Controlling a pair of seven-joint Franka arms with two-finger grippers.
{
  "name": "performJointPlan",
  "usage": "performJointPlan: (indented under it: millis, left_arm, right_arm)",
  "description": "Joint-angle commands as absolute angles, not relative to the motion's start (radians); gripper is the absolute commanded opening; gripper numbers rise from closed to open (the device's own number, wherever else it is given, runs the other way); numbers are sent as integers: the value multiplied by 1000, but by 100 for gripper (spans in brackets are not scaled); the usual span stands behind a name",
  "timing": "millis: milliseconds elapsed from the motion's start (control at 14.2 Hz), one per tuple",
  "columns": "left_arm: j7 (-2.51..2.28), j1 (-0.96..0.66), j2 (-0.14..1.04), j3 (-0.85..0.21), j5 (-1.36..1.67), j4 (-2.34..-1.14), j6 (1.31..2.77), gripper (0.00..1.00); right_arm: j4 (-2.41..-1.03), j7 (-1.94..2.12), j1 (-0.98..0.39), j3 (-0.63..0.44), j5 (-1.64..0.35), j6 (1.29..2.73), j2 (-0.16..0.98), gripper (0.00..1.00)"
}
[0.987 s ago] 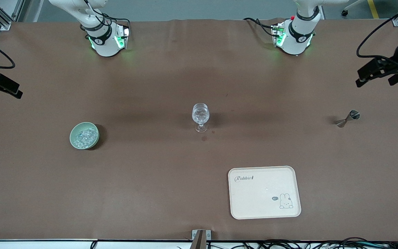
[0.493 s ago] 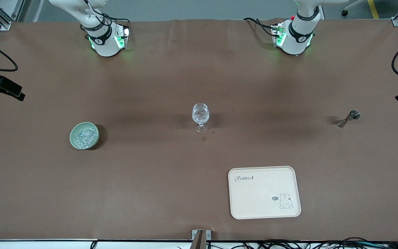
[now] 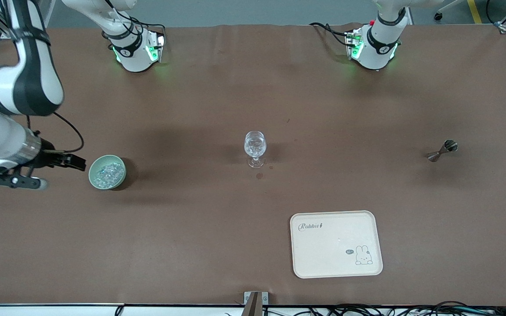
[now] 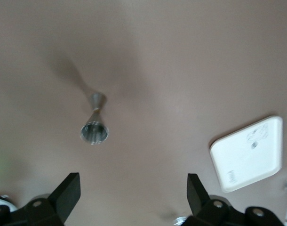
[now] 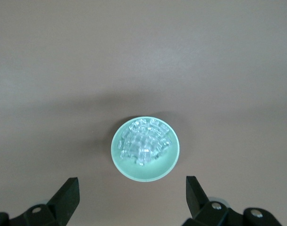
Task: Pour wine and add ice with both arms
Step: 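Reach the right gripper to the ice bowl while the left gripper reaches the jigger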
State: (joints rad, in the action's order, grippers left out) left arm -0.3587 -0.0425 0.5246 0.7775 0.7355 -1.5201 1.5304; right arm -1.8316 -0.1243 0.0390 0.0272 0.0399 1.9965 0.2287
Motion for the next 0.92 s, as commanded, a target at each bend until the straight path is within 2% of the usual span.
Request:
performJointPlan:
  millis: [0,211,352,493,634,846]
  left_arm:
    - [-341,-20,684,854,926,-1486,1525,100]
    - [-344,37,764,854,1036,-1500,1522,100]
    - [-312,74,828,848,1098,-1514,1488,99]
    - [-218,87,880,848,1182,-1572,1465,99]
    - [-180,103,894,847,1201,-1624,1409,97]
    - [-129,107,896,847,1204,-1707,1384,95]
  right_arm:
    - [-1942,-114,47,28,26,2122,248,100]
    - [-2075,-110,51,26,29,2297,258,100]
    - [-2115,-110,54,26,28,2341,265,100]
    - [-2138,-109,55,26,29,2379,307,100]
    - [-2212,-109,60,25,29,2501,307,99]
    - [-2224,-109,67,26,29,2510,307,83]
